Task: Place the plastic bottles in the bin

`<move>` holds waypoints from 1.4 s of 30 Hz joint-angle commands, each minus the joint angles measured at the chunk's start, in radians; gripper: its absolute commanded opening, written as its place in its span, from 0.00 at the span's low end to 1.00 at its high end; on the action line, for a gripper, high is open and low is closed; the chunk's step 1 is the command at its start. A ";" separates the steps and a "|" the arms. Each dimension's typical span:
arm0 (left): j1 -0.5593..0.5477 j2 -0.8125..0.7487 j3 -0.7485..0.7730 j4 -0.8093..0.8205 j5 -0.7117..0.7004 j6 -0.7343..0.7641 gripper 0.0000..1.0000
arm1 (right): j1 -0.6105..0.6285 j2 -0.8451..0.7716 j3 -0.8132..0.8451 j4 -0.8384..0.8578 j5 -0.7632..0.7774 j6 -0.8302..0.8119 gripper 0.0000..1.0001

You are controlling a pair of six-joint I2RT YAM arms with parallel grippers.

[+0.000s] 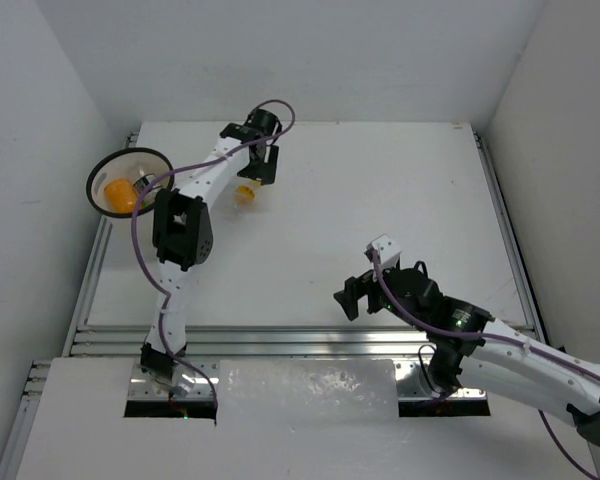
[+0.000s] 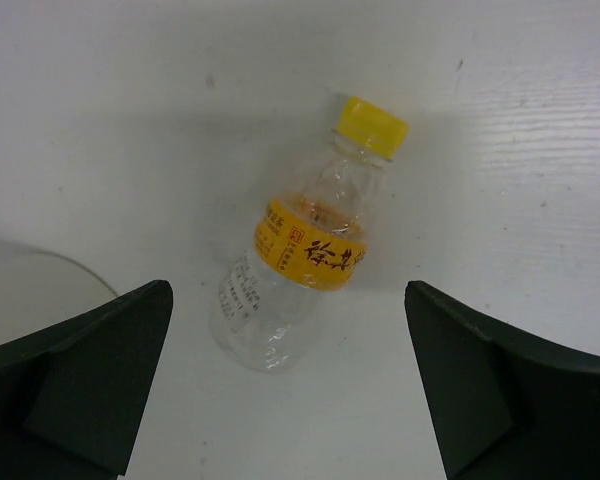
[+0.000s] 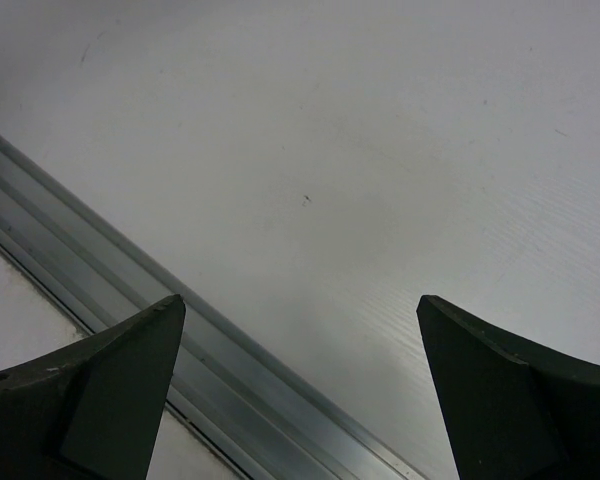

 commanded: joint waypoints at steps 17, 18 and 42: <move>0.073 0.070 -0.083 -0.046 0.275 0.004 0.14 | -0.004 -0.028 -0.048 0.060 -0.034 0.006 0.99; 0.070 0.058 -0.088 -0.049 0.290 0.000 0.02 | -0.006 -0.033 -0.048 0.057 -0.029 0.006 0.99; 0.582 -0.849 -0.542 0.220 0.085 -0.284 0.09 | -0.015 0.021 -0.024 0.057 -0.050 0.001 0.99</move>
